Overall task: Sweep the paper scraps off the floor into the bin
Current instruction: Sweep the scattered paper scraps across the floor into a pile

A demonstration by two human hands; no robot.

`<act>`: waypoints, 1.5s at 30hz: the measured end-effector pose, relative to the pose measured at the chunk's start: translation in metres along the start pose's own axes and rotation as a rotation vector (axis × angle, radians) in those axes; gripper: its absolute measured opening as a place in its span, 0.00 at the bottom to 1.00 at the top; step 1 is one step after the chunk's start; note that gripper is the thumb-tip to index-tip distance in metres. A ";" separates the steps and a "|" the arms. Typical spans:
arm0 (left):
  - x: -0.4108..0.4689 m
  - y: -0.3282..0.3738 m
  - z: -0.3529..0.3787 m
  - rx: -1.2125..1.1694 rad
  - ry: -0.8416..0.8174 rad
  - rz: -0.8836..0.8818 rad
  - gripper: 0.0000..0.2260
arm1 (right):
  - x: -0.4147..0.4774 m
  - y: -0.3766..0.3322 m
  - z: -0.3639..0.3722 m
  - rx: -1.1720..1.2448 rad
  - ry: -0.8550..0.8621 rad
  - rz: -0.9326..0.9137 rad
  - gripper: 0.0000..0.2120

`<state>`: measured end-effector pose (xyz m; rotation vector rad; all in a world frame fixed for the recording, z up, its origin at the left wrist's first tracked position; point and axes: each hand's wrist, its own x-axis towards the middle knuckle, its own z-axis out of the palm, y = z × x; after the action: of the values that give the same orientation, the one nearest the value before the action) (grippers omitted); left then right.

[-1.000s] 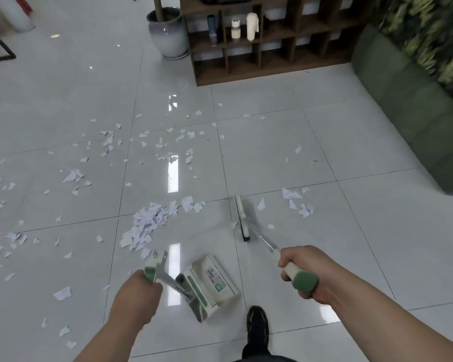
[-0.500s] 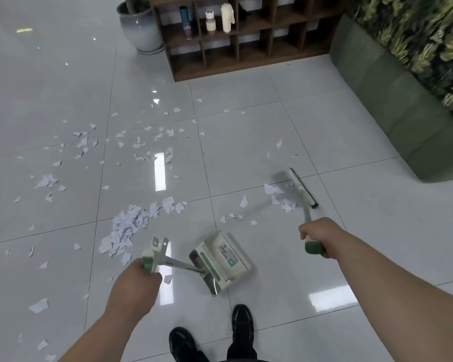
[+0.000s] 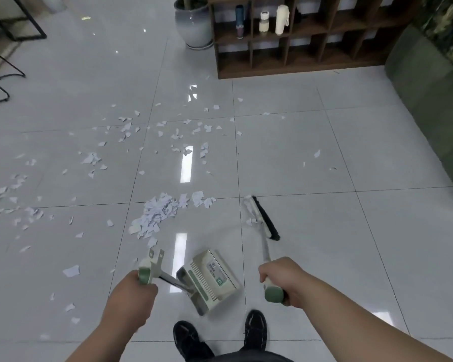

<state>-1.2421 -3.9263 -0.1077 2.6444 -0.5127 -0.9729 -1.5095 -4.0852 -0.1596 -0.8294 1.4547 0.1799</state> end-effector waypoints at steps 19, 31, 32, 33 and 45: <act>0.082 -0.144 -0.108 -0.070 0.041 -0.076 0.05 | -0.038 -0.090 0.156 0.126 0.078 -0.022 0.09; 0.109 -0.253 -0.182 -0.154 0.069 -0.213 0.10 | -0.067 -0.089 0.379 0.030 -0.080 0.129 0.05; 0.109 -0.260 -0.185 -0.160 0.080 -0.228 0.09 | -0.071 -0.092 0.394 0.044 -0.110 0.145 0.05; 0.108 -0.268 -0.187 -0.164 0.089 -0.241 0.08 | -0.074 -0.096 0.408 0.073 -0.138 0.161 0.05; 0.098 -0.319 -0.195 -0.217 0.157 -0.343 0.08 | -0.018 -0.152 0.482 0.378 -0.347 0.154 0.04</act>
<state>-0.9688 -3.6547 -0.1389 2.6257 0.0824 -0.8429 -1.0389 -3.9028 -0.1327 -0.3566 1.1733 0.1494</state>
